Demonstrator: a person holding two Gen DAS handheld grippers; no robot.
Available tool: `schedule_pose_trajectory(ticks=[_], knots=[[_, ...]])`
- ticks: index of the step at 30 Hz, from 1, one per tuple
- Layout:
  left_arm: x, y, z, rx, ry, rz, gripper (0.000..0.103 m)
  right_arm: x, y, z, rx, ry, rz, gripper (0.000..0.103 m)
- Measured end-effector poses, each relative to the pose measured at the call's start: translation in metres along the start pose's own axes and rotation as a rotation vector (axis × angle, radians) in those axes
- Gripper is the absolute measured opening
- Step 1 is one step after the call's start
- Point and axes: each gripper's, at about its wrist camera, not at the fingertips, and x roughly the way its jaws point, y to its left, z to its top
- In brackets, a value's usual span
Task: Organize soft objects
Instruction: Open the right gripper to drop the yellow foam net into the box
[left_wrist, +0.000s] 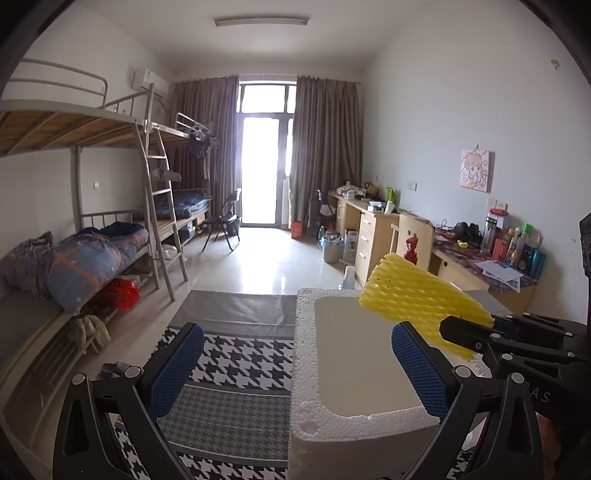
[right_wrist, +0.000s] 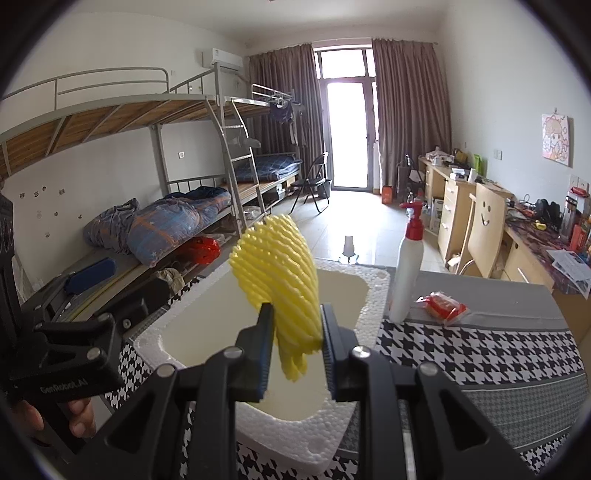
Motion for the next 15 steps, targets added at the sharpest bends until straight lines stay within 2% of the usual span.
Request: schedule_pose_trajectory(ticks=[8,9,11,13,15], knots=[[-0.003,0.007,0.000,-0.014,-0.004,0.003,0.102,0.010,-0.004,0.002,0.029,0.038,0.016,0.030],[-0.003,0.008,0.000,-0.016,-0.005,0.004,0.102,0.012,-0.006,0.003,0.044,0.046,0.031,0.033],[-0.003,0.009,0.000,-0.014,-0.005,0.007,0.102,0.014,-0.008,0.003,0.056,0.053,0.029,0.057],[-0.004,0.008,0.000,-0.013,-0.008,0.008,0.102,0.012,-0.007,0.003,0.048,0.042,0.021,0.071],[-0.004,0.007,0.000,-0.011,-0.007,0.005,0.102,0.010,-0.005,0.002,0.041,0.034,0.027,0.073]])
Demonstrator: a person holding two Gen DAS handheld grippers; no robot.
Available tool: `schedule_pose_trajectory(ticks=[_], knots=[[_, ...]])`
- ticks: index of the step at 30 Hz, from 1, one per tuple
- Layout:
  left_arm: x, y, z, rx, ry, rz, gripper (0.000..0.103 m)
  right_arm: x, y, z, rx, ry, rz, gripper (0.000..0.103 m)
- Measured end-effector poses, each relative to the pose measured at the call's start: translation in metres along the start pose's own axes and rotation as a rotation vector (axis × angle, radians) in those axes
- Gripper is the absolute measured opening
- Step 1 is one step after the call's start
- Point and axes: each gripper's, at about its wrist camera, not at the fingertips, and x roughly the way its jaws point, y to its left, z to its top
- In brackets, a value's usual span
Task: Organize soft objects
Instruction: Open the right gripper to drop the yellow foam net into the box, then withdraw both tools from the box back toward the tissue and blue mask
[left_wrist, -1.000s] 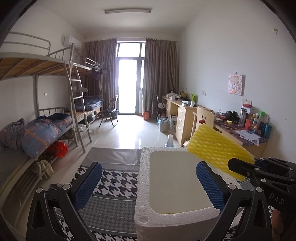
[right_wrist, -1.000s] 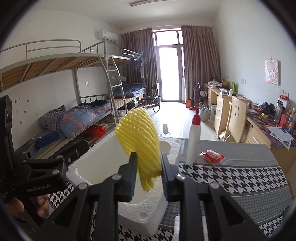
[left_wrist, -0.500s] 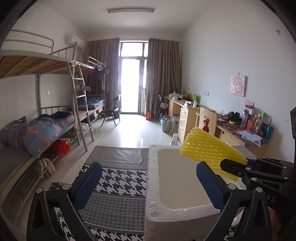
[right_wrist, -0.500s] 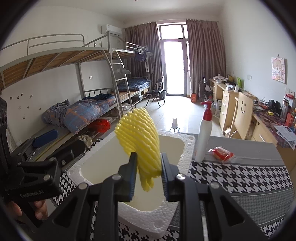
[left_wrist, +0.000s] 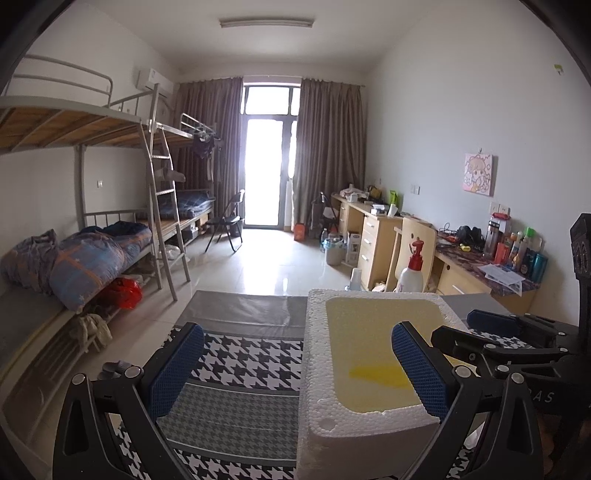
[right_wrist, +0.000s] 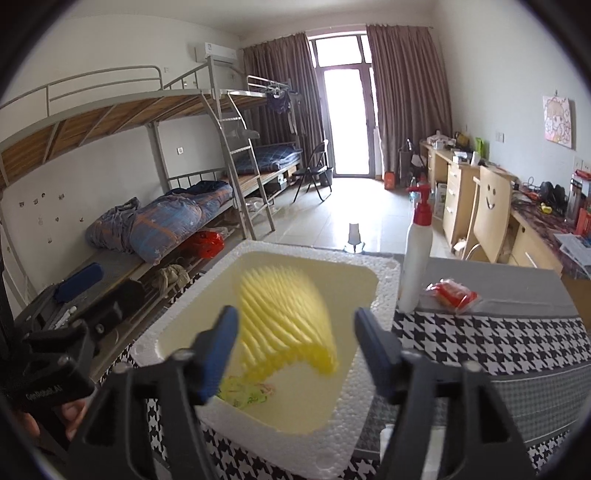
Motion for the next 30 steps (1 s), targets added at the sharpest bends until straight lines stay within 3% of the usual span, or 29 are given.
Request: schedule_pose_trajectory(ticks=[23,27,30], knots=[[-0.010,-0.015,-0.001,0.032,-0.006,-0.037,0.102,-0.034,-0.007,-0.008,-0.004,-0.075,-0.052,0.080],[-0.012,-0.021,-0.003,0.041,-0.003,-0.050,0.102,-0.043,-0.014,-0.011,0.018,-0.115,-0.046,0.095],[-0.014,-0.023,-0.004,0.046,-0.002,-0.059,0.102,-0.050,-0.015,-0.013,0.026,-0.137,-0.054,0.097]])
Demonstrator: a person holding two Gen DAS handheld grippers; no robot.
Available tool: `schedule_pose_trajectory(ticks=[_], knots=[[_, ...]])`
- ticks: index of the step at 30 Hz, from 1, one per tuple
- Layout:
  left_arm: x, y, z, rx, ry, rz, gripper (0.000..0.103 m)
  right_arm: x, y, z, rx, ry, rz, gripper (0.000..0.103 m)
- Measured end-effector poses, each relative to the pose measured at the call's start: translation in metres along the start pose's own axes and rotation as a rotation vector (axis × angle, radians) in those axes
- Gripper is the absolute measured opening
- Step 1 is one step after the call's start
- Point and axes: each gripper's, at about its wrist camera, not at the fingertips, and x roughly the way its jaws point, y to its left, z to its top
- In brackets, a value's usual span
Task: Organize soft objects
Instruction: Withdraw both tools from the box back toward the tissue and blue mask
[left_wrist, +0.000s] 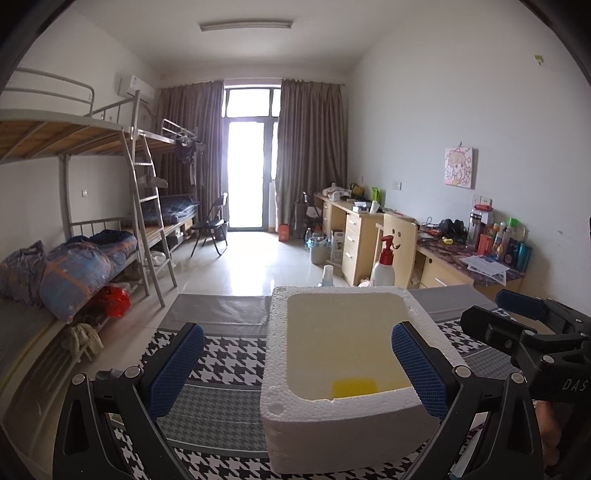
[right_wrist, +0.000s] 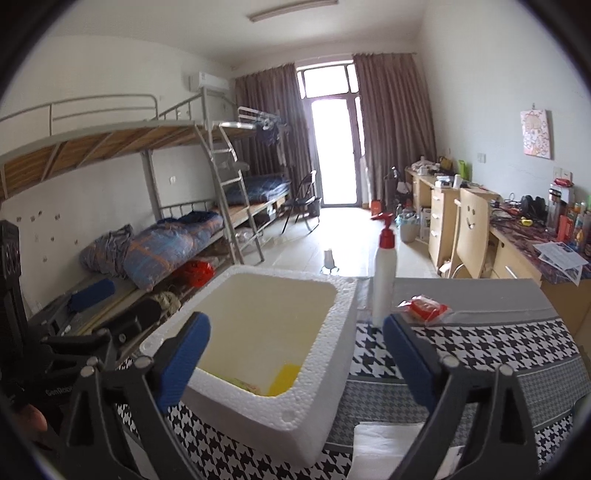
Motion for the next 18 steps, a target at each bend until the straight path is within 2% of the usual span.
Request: schedule_pose_trajectory(ticks=[18], knots=[[-0.011,-0.033,-0.001,0.042,-0.004,-0.089,0.102,-0.036,-0.017,-0.010,0.007,-0.057,-0.096,0.097]])
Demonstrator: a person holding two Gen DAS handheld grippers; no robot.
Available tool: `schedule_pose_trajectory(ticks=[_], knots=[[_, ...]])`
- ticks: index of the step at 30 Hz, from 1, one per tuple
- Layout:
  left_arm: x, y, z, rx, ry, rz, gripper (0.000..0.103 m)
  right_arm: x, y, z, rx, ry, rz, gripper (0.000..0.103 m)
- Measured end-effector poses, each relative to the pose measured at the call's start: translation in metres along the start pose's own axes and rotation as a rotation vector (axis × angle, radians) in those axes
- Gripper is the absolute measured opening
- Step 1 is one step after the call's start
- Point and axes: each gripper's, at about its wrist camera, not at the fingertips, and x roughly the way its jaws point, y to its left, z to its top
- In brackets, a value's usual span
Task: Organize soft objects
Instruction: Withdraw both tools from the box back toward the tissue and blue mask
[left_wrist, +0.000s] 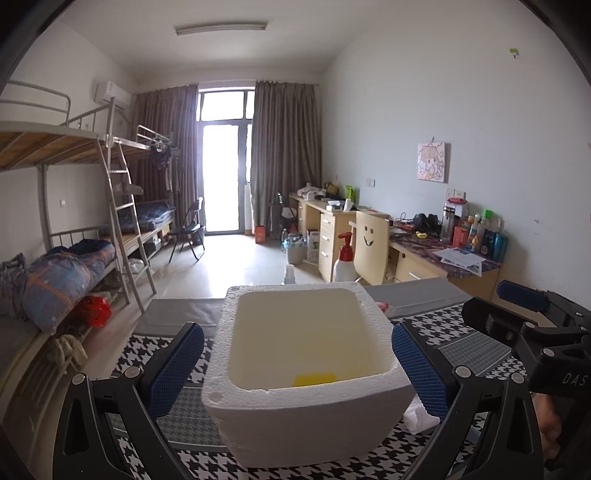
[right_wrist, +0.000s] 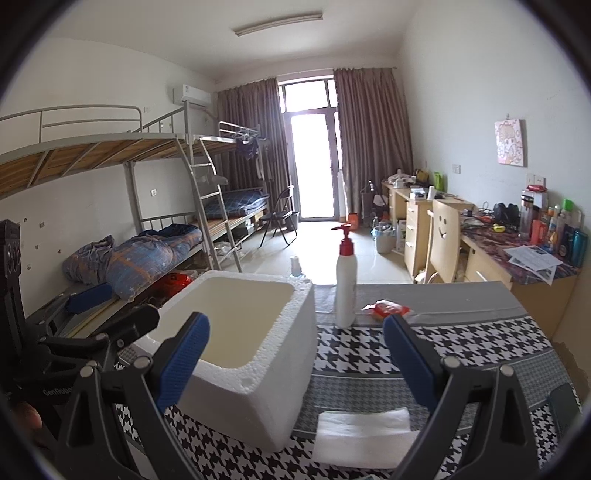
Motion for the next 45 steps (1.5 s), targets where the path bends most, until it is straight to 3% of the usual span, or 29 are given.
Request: schedule_pose_trajectory(ticks=[6,45], knots=[[0.002,-0.010,0.000,-0.009,0.028,-0.039,0.102,-0.006,-0.008,-0.003,0.007,-0.010,-0.026,0.097],[-0.006,-0.089,-0.013,0.090,0.015,-0.217,0.102,-0.055,-0.062,-0.039,0.076,-0.012,-0.188,0.097]])
